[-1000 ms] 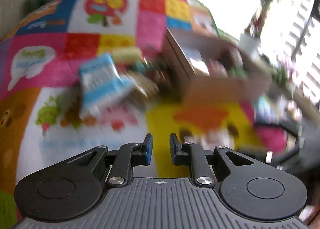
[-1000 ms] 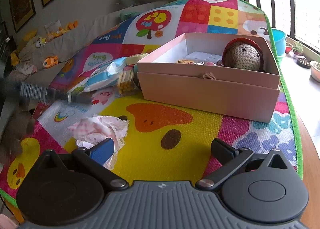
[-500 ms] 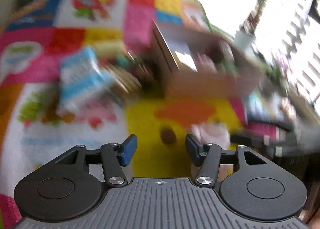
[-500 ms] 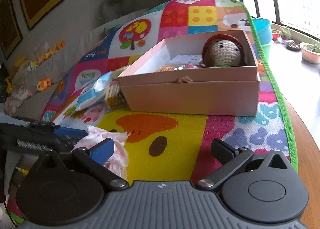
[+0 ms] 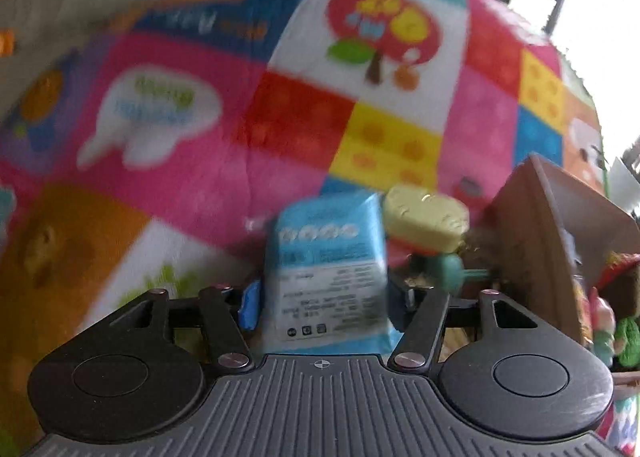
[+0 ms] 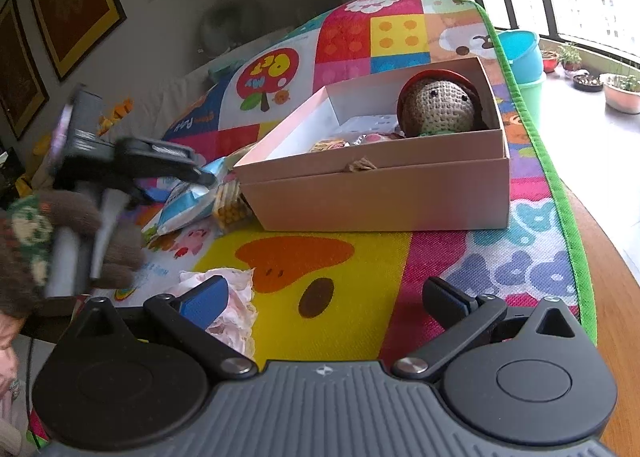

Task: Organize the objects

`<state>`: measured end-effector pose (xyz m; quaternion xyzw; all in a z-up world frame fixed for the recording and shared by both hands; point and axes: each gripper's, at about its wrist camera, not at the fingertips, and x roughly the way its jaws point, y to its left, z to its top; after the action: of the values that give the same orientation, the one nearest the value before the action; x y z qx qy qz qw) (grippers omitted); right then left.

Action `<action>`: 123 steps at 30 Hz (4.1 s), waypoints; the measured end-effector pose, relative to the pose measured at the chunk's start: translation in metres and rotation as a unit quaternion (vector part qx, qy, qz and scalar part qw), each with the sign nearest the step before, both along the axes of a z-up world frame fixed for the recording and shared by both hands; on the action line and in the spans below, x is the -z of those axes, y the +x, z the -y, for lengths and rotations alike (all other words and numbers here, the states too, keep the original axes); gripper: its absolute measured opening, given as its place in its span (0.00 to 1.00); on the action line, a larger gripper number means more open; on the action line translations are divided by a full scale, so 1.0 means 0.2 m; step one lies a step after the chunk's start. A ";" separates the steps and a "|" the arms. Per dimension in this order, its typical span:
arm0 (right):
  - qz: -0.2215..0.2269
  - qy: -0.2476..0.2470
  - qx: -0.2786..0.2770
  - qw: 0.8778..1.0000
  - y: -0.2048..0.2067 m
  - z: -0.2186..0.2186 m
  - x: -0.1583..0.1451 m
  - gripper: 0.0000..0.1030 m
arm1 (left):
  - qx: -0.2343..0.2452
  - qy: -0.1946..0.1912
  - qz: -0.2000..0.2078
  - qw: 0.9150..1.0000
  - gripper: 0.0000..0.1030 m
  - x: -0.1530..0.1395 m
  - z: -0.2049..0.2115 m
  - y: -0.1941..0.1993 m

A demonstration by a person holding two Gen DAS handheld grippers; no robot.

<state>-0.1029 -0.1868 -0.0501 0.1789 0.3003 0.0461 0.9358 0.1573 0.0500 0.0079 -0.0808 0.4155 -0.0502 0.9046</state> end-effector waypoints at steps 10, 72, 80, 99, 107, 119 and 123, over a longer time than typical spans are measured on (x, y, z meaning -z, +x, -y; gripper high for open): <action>-0.012 -0.043 -0.019 0.999 0.04 -0.07 -0.01 1.00 | 0.064 -0.052 0.014 0.996 0.56 0.00 -0.20 -0.43; 0.105 -0.072 -0.038 0.991 -0.16 0.09 -0.61 0.31 | 0.208 -0.118 0.128 0.962 0.55 -0.39 0.21 -0.53; 0.067 -0.050 0.022 0.996 -0.19 0.31 -0.45 0.31 | 0.235 -0.091 0.064 0.966 0.56 -0.20 0.75 -0.19; 0.061 -0.033 0.018 0.997 -0.11 0.38 -0.40 0.31 | 0.197 -0.115 0.128 0.965 0.57 -0.28 0.25 -0.59; 0.094 -0.036 -0.013 0.995 0.21 0.33 -0.70 0.07 | 0.179 -0.159 0.102 0.966 0.56 -0.17 0.03 -0.68; -0.008 -0.204 -0.085 0.975 0.15 0.12 -0.60 0.59 | 0.184 -0.199 0.055 0.961 0.56 -0.09 -0.04 -0.69; -0.088 -0.252 -0.127 0.955 0.01 0.08 -0.40 0.60 | 0.215 -0.192 0.049 0.956 0.56 -0.06 0.02 -0.72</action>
<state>-0.1014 -0.2032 0.0299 -0.0991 0.4041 0.0715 0.9065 0.0128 0.0467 0.0206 -0.1593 0.3607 -0.3265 0.8590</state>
